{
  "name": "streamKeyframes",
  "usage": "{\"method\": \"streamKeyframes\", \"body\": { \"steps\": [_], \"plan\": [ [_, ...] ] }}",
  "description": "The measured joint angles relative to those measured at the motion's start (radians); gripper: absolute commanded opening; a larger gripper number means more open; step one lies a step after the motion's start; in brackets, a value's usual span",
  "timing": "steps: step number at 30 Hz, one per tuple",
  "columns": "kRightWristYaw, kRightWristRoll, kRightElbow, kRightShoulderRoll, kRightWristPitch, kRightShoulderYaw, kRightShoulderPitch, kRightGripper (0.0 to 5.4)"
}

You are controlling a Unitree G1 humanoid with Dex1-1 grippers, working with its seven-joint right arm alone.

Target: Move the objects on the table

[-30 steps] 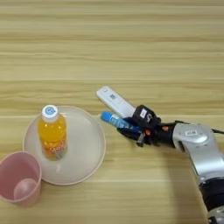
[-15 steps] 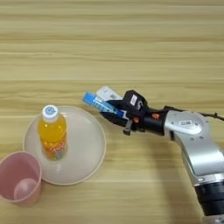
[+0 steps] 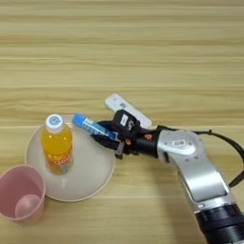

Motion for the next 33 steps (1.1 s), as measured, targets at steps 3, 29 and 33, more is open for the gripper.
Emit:
{"method": "streamKeyframes", "body": {
  "steps": [3,29,33],
  "plan": [
    [-0.002,-0.009,0.011,0.012,0.001,0.027,0.001,1.41],
    [-0.023,-0.042,0.053,0.042,-0.008,0.061,0.006,3.39],
    [-0.023,-0.038,0.051,0.049,-0.008,0.054,0.005,3.78]
  ]
}}
